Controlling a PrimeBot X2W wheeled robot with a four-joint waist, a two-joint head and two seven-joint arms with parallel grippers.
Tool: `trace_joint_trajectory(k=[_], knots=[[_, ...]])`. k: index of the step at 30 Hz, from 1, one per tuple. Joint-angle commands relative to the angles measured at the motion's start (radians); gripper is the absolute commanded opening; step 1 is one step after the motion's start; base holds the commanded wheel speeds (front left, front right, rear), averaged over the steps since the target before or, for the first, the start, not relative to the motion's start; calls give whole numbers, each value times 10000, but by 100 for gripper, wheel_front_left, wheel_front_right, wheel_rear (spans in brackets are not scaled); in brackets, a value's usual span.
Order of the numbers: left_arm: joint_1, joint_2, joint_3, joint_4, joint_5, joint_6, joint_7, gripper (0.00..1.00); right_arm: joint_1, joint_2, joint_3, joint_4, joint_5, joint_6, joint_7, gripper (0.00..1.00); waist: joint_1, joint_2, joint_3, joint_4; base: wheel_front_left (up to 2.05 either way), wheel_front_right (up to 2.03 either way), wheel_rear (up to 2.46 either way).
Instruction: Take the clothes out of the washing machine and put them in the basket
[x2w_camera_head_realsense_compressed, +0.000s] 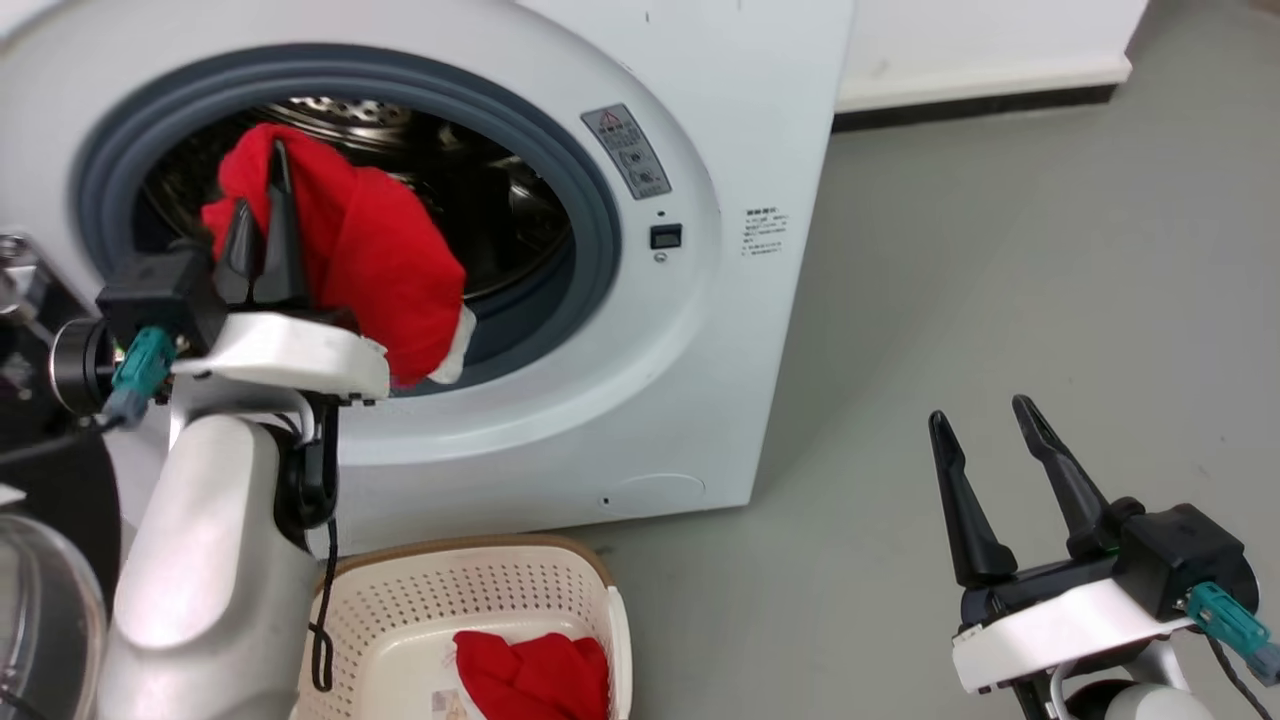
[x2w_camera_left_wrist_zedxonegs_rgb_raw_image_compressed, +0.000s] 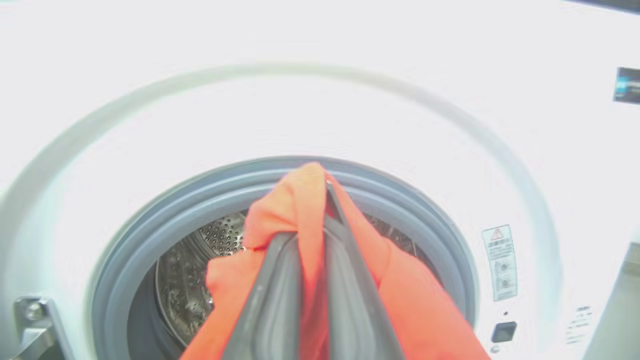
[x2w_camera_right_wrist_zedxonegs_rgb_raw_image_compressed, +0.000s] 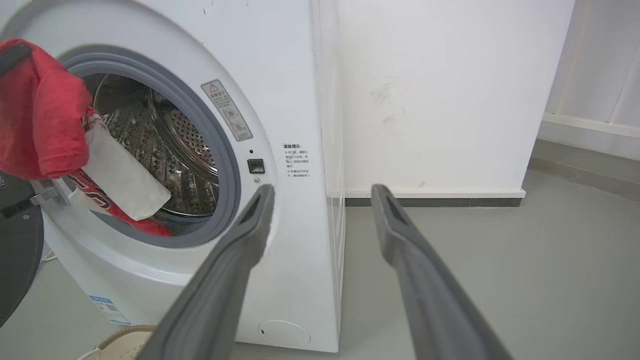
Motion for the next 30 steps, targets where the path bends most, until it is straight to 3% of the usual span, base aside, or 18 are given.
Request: trace_joint_trajectory(k=[1, 9, 16, 21, 25, 30], knots=[[166, 1, 76, -313, 44, 52, -49, 0, 144, 8, -23, -70, -70, -3, 17, 100, 3, -1, -251, 218, 0, 0, 0], [1922, -46, 140, -3356, 216, 470, 17, 0, 462, 9, -90, -391, -47, -3, 243, 100, 3, -1, -581, 499, 0, 0, 0], [4368, -394, -26, -4963, 118, 1056, 338, 0, 661, 8, -126, -556, -125, -3, 357, 100, 3, -1, -497, 686, 0, 0, 0], [5792, -942, -106, -4130, -216, 1271, 171, 0, 536, 10, -124, -740, -206, -3, 455, 100, 3, -1, -96, 887, 0, 0, 0], [5963, -1357, -232, -2329, -537, 969, 10, 0, 236, 10, -27, -896, -307, -3, 517, 100, 3, -1, 548, 987, 0, 0, 0], [5001, -1719, -99, -102, -635, 615, -50, 0, -202, 10, 63, -1039, -346, -3, 495, 100, 3, -1, 1844, 939, 0, 0, 0]])
